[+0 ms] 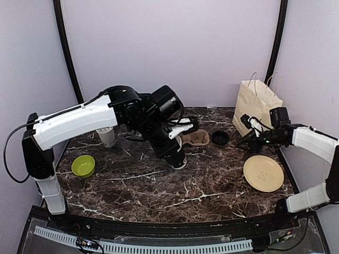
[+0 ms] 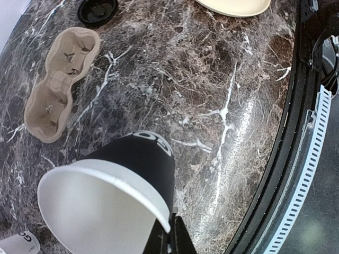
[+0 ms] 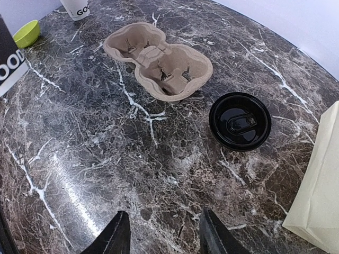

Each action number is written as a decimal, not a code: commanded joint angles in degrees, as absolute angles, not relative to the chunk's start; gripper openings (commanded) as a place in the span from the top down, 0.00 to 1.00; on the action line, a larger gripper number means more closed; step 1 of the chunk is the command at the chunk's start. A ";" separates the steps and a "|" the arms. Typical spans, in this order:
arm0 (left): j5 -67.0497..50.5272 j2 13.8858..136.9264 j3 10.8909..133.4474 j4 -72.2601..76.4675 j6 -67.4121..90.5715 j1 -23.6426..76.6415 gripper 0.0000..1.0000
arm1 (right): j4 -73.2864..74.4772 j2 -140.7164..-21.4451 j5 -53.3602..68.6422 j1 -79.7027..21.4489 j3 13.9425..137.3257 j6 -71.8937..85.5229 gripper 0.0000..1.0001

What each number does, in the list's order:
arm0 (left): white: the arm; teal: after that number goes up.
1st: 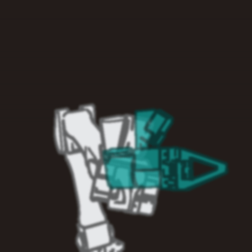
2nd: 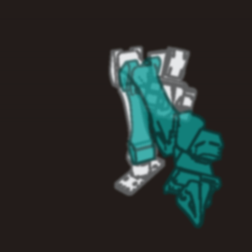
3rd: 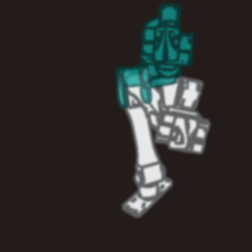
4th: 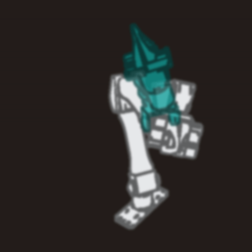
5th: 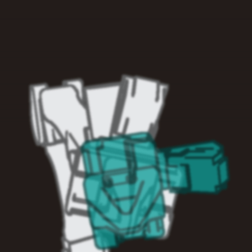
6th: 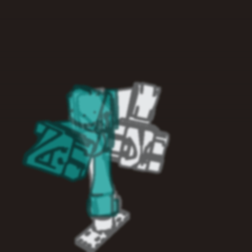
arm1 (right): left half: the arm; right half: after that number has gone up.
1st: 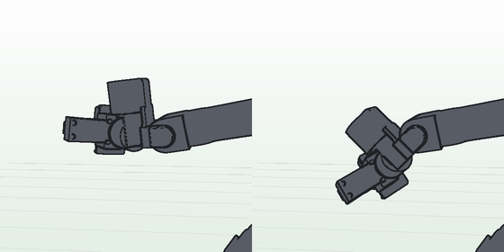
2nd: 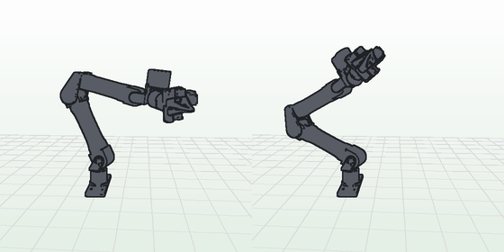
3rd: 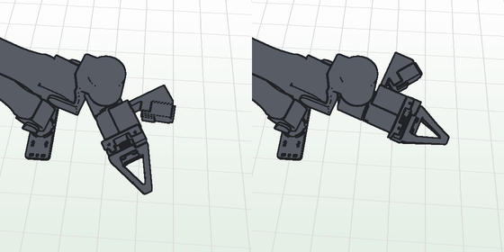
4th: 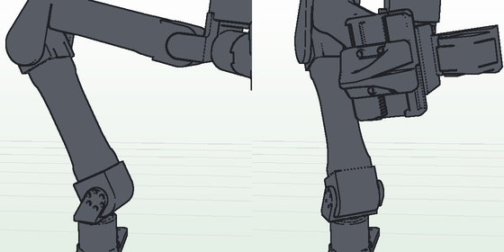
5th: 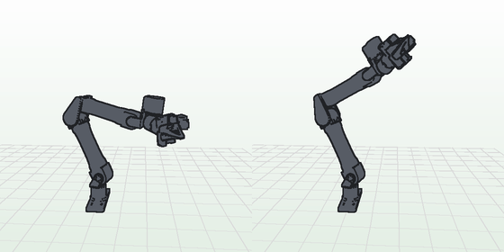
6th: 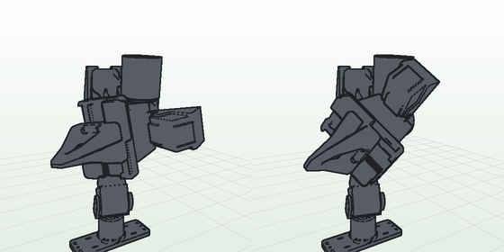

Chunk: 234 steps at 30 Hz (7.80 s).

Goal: Pack the takeout coffee

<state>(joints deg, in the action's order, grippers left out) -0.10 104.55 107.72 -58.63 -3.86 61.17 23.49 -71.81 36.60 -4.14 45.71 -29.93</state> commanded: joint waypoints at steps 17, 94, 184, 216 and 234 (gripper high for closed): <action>5.22 123.61 120.98 -62.51 -13.45 67.04 1.00 | 21.26 -70.81 33.49 -4.53 45.44 -29.88 0.58; 10.62 84.12 80.62 -22.12 -1.40 56.69 0.34 | 46.72 -117.29 3.43 -20.73 91.54 -41.25 1.00; -5.85 99.60 64.76 57.62 -18.37 60.12 0.19 | 46.66 -86.90 79.91 -28.21 83.32 -24.00 0.93; -0.93 89.39 90.60 -44.08 -1.05 60.12 0.26 | 33.21 -95.57 24.41 -28.56 67.03 -26.23 0.78; 1.10 89.20 91.98 -51.50 -2.37 60.12 0.26 | 36.30 -116.51 26.07 -36.80 79.27 -25.14 0.93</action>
<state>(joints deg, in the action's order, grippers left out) 1.30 89.78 90.02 -48.99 -2.11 59.90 34.76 -114.74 25.08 -34.74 77.52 -25.28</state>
